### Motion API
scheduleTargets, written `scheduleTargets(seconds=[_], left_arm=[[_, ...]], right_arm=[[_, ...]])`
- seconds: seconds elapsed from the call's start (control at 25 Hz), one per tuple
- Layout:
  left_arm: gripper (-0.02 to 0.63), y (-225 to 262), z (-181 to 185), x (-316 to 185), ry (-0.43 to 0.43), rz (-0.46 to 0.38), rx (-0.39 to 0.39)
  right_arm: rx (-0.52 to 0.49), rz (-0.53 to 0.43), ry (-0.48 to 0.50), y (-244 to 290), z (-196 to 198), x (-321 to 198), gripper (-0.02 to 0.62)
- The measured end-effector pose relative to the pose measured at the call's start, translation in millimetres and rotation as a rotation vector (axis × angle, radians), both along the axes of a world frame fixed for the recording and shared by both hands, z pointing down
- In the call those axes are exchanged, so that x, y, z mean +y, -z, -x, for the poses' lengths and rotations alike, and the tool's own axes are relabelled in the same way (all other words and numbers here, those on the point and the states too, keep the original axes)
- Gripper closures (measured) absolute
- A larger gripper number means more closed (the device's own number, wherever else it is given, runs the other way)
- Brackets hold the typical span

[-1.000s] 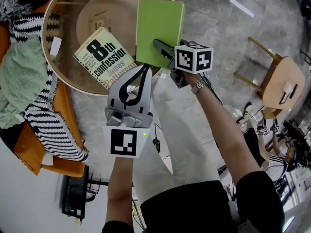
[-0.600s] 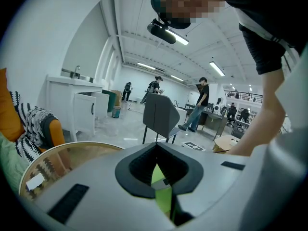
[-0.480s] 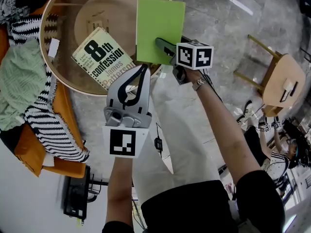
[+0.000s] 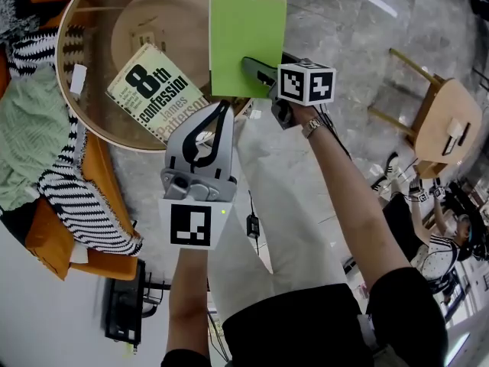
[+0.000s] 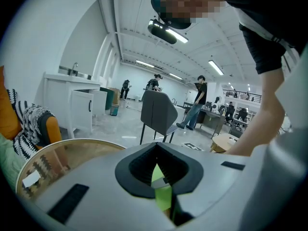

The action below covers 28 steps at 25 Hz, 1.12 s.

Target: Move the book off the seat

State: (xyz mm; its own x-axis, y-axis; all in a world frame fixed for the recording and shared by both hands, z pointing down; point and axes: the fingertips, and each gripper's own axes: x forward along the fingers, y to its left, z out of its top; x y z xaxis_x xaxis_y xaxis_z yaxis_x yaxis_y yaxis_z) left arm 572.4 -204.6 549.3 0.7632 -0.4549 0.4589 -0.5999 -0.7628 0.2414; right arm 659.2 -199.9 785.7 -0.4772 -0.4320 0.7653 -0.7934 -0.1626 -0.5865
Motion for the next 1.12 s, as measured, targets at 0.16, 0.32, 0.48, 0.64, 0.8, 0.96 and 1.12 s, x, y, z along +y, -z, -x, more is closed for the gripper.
scheduleTargets(seconds=[0.16, 0.32, 0.48, 0.64, 0.8, 0.96, 1.12], left_arm=[[0.598, 0, -4, 1, -0.005, 0.000, 0.002], [0.598, 0, -7, 1, -0.014, 0.001, 0.006], [0.598, -1, -10, 2, -0.009, 0.005, 0.013], [0.598, -3, -11, 5, -0.020, 0.010, 0.008], [0.598, -3, -10, 6, -0.029, 0.001, 0.011], [0.598, -2, -7, 7, -0.027, 0.003, 0.019], [0.598, 4, -2, 8, -0.028, -0.003, 0.036]], right_arm=[[0.066, 0.047, -0.020, -9, -9, 6, 0.234], [0.102, 0.050, -0.011, -16, -14, 10, 0.227], [0.113, 0.045, 0.009, -16, -14, 8, 0.227], [0.123, 0.032, 0.020, -12, -15, 8, 0.227], [0.154, -0.013, 0.033, 2, -18, 3, 0.227], [0.194, -0.067, 0.025, 23, -22, -3, 0.227], [0.226, -0.118, -0.009, 45, -25, -4, 0.229]])
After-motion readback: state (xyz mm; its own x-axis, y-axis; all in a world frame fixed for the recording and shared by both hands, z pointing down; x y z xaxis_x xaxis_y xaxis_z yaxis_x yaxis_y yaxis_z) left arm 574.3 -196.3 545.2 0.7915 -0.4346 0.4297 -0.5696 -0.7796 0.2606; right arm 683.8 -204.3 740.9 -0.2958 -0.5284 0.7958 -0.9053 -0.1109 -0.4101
